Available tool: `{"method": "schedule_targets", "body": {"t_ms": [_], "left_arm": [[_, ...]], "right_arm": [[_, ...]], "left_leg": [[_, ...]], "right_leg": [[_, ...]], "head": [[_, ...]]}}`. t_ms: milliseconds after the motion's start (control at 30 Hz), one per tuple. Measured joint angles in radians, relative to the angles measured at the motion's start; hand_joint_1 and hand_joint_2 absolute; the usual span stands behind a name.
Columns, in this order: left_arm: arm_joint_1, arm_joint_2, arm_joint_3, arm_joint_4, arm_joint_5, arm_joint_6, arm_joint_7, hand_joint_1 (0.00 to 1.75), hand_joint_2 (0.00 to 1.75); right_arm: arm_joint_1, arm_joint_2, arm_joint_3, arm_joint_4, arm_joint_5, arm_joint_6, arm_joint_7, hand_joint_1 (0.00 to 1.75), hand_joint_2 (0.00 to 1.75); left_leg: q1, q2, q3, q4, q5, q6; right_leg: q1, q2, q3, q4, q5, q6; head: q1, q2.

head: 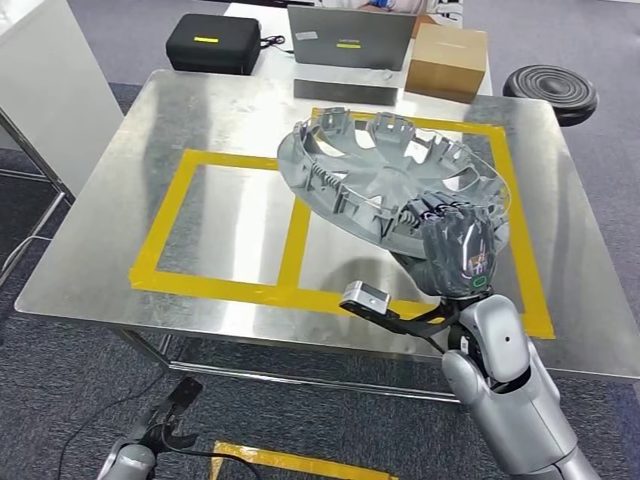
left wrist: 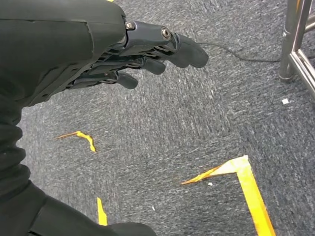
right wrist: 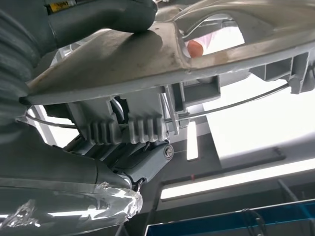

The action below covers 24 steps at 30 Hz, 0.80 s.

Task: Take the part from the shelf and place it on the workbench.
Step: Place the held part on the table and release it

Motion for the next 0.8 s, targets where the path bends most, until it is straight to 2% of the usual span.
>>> {"method": "schedule_targets", "body": {"t_ms": [33, 100, 133, 167, 200, 300, 367, 433, 467, 500, 533, 567, 633, 667, 700, 800], "left_arm": [[0.001, 0.0, 0.0, 0.0, 0.0, 0.0, 0.0, 0.0, 1.75], [-0.001, 0.0, 0.0, 0.0, 0.0, 0.0, 0.0, 0.0, 1.75], [-0.002, 0.0, 0.0, 0.0, 0.0, 0.0, 0.0, 0.0, 1.75], [-0.003, 0.0, 0.0, 0.0, 0.0, 0.0, -0.001, 0.0, 1.75], [-0.003, 0.0, 0.0, 0.0, 0.0, 0.0, -0.001, 0.0, 1.75], [-0.004, 0.0, 0.0, 0.0, 0.0, 0.0, -0.001, 0.0, 1.75], [-0.006, -0.001, -0.002, 0.0, 0.001, -0.002, -0.001, 0.0, 1.75], [-0.006, -0.003, -0.005, 0.0, 0.001, -0.005, -0.001, 0.0, 0.87], [-0.006, -0.004, -0.006, 0.0, 0.001, -0.006, -0.001, 0.0, 0.44], [-0.006, -0.004, -0.007, 0.0, 0.001, -0.007, 0.0, 0.0, 0.0], [-0.006, -0.004, -0.007, 0.0, 0.002, -0.008, 0.002, 0.0, 0.0], [-0.007, -0.004, -0.008, 0.0, 0.003, -0.009, 0.005, 0.0, 0.0], [-0.012, -0.005, -0.014, 0.0, 0.005, -0.01, 0.015, 0.0, 0.0], [-0.015, -0.006, -0.019, 0.0, 0.007, -0.01, 0.019, 0.0, 0.0], [-0.018, -0.008, -0.023, 0.0, 0.009, -0.01, 0.023, 0.0, 0.0], [-0.019, -0.013, -0.029, 0.0, 0.015, -0.008, 0.027, 0.0, 0.0]], "right_arm": [[0.001, 0.0, 0.0, 0.002, 0.0, 0.0, 0.0, 1.75, 1.75], [0.001, 0.0, 0.001, 0.002, 0.0, 0.0, 0.001, 1.75, 1.75], [0.0, 0.0, 0.001, 0.002, 0.0, 0.001, 0.001, 1.75, 1.75], [-0.003, 0.0, 0.002, 0.002, 0.001, 0.002, 0.002, 1.75, 1.75], [-0.005, 0.0, 0.002, 0.003, 0.002, 0.003, 0.003, 1.75, 1.75], [-0.01, 0.0, 0.004, 0.01, 0.022, 0.009, 0.013, 1.75, 1.75], [-0.014, 0.001, 0.006, 0.018, 0.046, 0.015, 0.022, 1.75, 1.75], [-0.019, 0.003, 0.011, 0.029, 0.067, 0.019, 0.03, 1.75, 1.75], [-0.022, 0.004, 0.014, 0.038, 0.076, 0.021, 0.034, 1.75, 1.75], [-0.026, 0.006, 0.018, 0.048, 0.089, 0.027, 0.042, 1.75, 1.75], [-0.032, 0.008, 0.023, 0.062, 0.113, 0.043, 0.058, 1.75, 1.75], [-0.04, 0.01, 0.028, 0.081, 0.147, 0.062, 0.08, 1.75, 1.75], [-0.058, 0.017, 0.044, 0.149, 0.24, 0.083, 0.132, 1.75, 1.75], [-0.066, 0.02, 0.05, 0.195, 0.274, 0.072, 0.151, 1.75, 1.75], [-0.073, 0.024, 0.056, 0.242, 0.298, 0.054, 0.164, 1.75, 1.75], [-0.089, 0.035, 0.067, 0.351, 0.323, 0.022, 0.188, 1.75, 1.75]], "left_leg": [[0.0, -0.001, 0.004, 0.0, -0.003, 0.0], [0.0, -0.003, 0.014, 0.0, -0.008, -0.003], [-0.002, -0.004, 0.016, 0.001, -0.011, -0.006], [-0.003, -0.004, 0.016, 0.002, -0.011, -0.011], [-0.004, -0.004, 0.014, 0.002, -0.011, -0.015], [-0.004, -0.002, 0.01, 0.003, -0.013, -0.031], [-0.003, 0.0, -0.014, 0.055, -0.046, -0.043], [-0.002, 0.002, -0.072, 0.178, -0.105, -0.051], [-0.002, 0.002, -0.101, 0.238, -0.126, -0.052], [-0.002, 0.002, -0.119, 0.272, -0.13, -0.052], [-0.002, 0.002, -0.118, 0.268, -0.114, -0.051], [-0.002, 0.002, -0.1, 0.227, -0.081, -0.049], [-0.003, 0.004, -0.036, 0.092, -0.016, -0.044], [-0.003, 0.004, -0.012, 0.04, -0.001, -0.04], [-0.004, 0.004, 0.001, 0.009, 0.004, -0.036], [-0.003, 0.002, 0.002, -0.004, 0.002, -0.021]], "right_leg": [[0.0, 0.0, 0.003, -0.019, 0.027, -0.002], [0.0, 0.0, 0.052, -0.145, 0.11, -0.005], [0.001, 0.0, 0.083, -0.21, 0.137, -0.007], [0.001, 0.0, 0.104, -0.254, 0.149, -0.009], [0.003, 0.001, 0.114, -0.275, 0.15, -0.011], [0.002, 0.004, 0.118, -0.285, 0.15, -0.024], [-0.002, 0.003, 0.121, -0.29, 0.152, -0.034], [-0.003, 0.001, 0.122, -0.29, 0.15, -0.04], [-0.003, 0.001, 0.122, -0.29, 0.15, -0.041], [-0.003, 0.001, 0.123, -0.29, 0.149, -0.042], [-0.003, 0.002, 0.125, -0.29, 0.149, -0.042], [-0.003, 0.003, 0.127, -0.29, 0.149, -0.042], [0.0, 0.004, 0.13, -0.289, 0.146, -0.037], [0.002, 0.004, 0.128, -0.288, 0.145, -0.033], [0.004, 0.004, 0.126, -0.287, 0.145, -0.029], [0.005, 0.002, 0.122, -0.289, 0.144, -0.015]], "head": [[0.0, 0.0], [0.0, 0.0], [0.0, 0.0], [-0.001, 0.0], [-0.002, 0.0], [-0.005, 0.0], [-0.008, 0.0], [-0.011, 0.0], [-0.011, 0.0], [-0.011, 0.0], [-0.011, 0.0], [-0.011, 0.0], [-0.012, 0.0], [-0.011, 0.0], [-0.011, 0.0], [-0.012, 0.0]]}}
